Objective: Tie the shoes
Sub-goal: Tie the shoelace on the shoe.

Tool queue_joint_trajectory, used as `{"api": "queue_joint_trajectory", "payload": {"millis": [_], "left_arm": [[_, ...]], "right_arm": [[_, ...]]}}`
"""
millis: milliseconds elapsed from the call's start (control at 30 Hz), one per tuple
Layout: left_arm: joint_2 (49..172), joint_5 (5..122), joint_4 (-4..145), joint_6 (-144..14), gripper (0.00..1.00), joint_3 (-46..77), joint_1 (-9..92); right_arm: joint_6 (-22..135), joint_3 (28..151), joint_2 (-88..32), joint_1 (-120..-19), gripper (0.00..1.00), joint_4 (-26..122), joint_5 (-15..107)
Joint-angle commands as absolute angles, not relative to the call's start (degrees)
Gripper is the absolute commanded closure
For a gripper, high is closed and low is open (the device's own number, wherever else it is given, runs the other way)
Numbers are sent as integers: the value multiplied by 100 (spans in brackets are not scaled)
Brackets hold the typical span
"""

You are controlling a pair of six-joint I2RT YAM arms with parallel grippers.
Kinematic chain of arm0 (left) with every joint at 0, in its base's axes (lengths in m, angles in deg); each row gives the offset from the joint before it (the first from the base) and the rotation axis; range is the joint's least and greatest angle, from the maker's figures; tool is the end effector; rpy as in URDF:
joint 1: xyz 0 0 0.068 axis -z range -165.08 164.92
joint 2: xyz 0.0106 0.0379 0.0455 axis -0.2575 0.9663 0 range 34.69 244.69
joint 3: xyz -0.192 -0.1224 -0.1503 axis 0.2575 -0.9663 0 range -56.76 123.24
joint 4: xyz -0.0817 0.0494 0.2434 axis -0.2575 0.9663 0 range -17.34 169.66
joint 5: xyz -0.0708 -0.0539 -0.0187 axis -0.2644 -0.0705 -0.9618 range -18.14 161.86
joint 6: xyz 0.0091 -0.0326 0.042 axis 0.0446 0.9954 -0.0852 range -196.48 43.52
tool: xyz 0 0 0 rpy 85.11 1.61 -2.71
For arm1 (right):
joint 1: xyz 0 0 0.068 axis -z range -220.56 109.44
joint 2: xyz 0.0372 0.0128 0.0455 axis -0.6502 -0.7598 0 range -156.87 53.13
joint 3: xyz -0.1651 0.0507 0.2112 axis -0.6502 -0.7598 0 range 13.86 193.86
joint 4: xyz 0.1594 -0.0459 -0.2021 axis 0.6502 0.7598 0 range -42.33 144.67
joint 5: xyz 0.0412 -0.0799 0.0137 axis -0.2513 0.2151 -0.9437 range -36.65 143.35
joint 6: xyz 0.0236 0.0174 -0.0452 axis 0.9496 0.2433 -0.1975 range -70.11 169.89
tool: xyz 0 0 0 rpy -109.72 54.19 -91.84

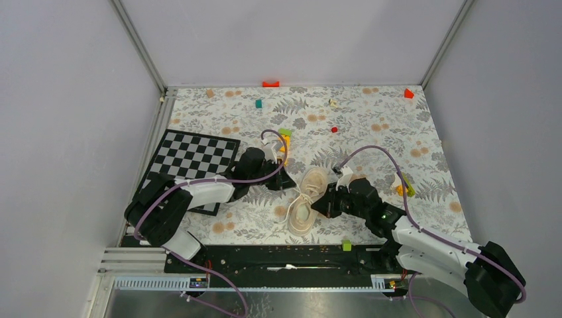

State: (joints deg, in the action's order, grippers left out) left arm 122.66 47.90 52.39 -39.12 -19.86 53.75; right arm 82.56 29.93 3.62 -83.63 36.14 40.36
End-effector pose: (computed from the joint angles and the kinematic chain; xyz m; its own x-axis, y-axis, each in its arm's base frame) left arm 0.2268 -0.2011 0.1699 -0.8296 -0.0443 -0.5566 0.4294 0.5867 -0.6866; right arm 0.1310 0.1334 0.1887 -0.6709 0.0928 -0.7357 -0.5412 0.6169 0.5714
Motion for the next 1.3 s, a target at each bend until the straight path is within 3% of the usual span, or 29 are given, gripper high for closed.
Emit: {"api": "queue_joint_trajectory", "payload": {"millis": [0, 1267], "left_arm": [[12221, 4916, 4946, -3983, 100, -2056, 5224], [11898, 4949, 5025, -4161, 100, -2263, 5113]], "right_arm": [[8287, 2892, 473, -8342, 100, 3677, 4078], [8319, 2683, 676, -8345, 100, 3814, 4223]]}}
